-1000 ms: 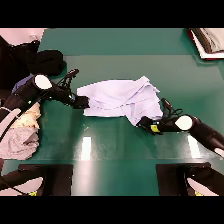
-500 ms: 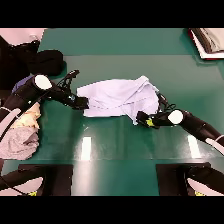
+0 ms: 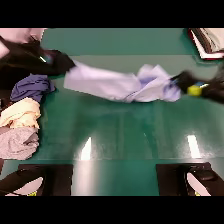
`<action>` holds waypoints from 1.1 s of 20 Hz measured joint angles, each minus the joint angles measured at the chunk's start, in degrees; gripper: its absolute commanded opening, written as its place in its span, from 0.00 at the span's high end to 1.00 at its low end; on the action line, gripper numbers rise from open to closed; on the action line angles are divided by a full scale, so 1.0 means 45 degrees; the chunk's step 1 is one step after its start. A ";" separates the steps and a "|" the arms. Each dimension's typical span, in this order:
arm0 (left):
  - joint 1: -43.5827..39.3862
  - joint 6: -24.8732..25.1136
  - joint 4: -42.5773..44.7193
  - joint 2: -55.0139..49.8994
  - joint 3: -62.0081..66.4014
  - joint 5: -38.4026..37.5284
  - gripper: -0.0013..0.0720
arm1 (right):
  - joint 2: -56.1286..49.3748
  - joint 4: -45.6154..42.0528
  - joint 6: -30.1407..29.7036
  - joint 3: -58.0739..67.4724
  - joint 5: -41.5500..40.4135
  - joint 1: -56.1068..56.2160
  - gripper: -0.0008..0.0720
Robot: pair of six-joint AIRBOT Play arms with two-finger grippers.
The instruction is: Fold the shirts.
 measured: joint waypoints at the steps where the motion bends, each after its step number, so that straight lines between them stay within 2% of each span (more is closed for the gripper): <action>1: 0.0000 0.0000 0.0330 0.0306 0.1059 -0.0005 0.95 | 0.0296 0.0010 -0.0359 0.0933 0.0495 -0.0845 0.97; 6: 0.0000 -0.0005 0.1355 0.1637 0.5416 0.0131 0.95 | 0.0928 0.0034 -0.1889 0.5785 0.2909 -0.4546 0.97; 12: -0.0010 -0.0073 0.1758 0.3429 0.6834 0.1088 0.95 | 0.0442 0.0058 -0.2647 1.0904 0.5241 -0.7708 0.97; 17: -0.0005 -0.0544 0.3007 0.3628 0.5246 0.0962 0.95 | -0.1239 0.0087 -0.2599 1.3605 0.7582 -0.8106 0.97; 22: 0.0000 -0.1214 0.4182 0.1943 0.1855 0.0170 0.95 | -0.3439 -0.0243 -0.2191 1.2293 1.0258 -0.6101 0.97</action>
